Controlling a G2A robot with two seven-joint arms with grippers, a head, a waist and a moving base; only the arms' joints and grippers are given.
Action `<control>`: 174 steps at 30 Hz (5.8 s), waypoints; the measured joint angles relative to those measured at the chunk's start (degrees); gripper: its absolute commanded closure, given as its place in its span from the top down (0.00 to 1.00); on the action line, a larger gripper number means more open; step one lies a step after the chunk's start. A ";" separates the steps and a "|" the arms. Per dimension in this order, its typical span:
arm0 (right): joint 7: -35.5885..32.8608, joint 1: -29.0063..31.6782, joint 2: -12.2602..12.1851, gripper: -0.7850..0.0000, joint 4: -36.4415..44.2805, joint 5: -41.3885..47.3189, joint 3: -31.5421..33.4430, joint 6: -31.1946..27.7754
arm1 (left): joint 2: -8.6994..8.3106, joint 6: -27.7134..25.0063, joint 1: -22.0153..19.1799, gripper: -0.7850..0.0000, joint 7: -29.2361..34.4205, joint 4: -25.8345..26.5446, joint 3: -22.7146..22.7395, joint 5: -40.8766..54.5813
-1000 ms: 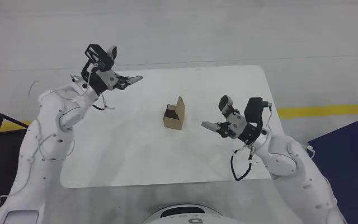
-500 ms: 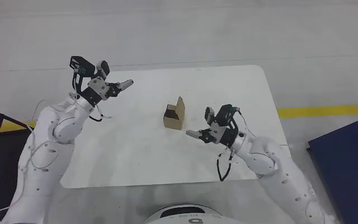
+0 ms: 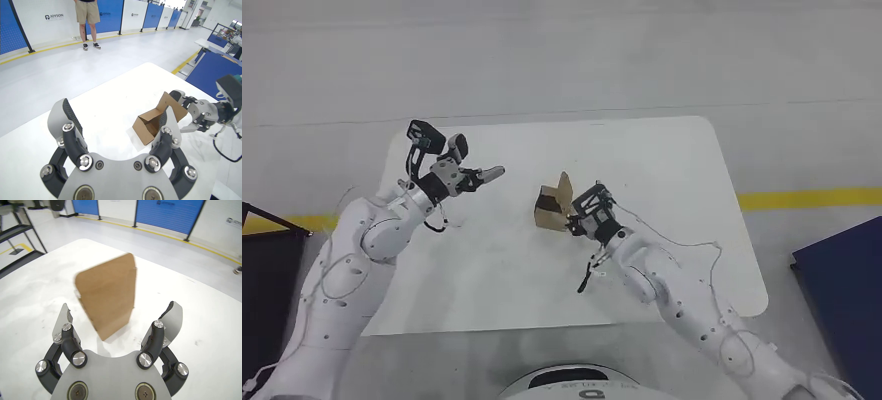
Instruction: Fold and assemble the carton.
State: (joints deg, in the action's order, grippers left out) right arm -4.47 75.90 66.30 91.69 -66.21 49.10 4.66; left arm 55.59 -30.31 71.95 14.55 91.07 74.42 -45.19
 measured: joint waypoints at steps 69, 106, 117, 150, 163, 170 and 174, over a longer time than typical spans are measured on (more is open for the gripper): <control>-2.57 -12.50 7.75 1.00 -9.77 0.32 0.72 3.67 | 2.49 -2.84 -6.18 1.00 -2.86 -11.82 -1.96 2.94; -8.76 -9.28 8.61 0.27 -5.00 4.49 3.67 -15.23 | 2.86 -2.15 -5.22 1.00 -2.67 -11.65 -0.01 2.55; -9.27 -7.38 8.68 0.00 -2.33 4.84 4.95 -13.70 | 3.01 -2.08 -4.96 1.00 -2.36 -11.30 0.14 2.24; -6.69 -2.18 5.03 0.00 3.60 -2.91 7.61 -49.32 | 2.60 -15.17 -6.80 1.00 12.53 -10.89 -4.73 1.67; -8.93 1.23 3.50 0.87 6.24 0.26 10.46 -51.92 | 2.39 -14.25 -6.53 1.00 12.38 -10.37 -4.84 1.90; -7.32 3.13 2.80 1.00 8.68 3.55 13.00 -51.41 | 1.70 -17.96 -5.35 1.00 16.04 -8.46 -4.33 3.72; -4.33 5.99 2.04 1.00 11.06 4.67 16.92 -50.64 | 1.05 -21.20 -4.02 1.00 20.19 -7.08 -4.26 6.53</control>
State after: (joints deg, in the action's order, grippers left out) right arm -8.80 81.90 68.35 102.74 -61.54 66.02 -45.98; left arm 56.64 -51.51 67.93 34.74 83.99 70.16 -38.66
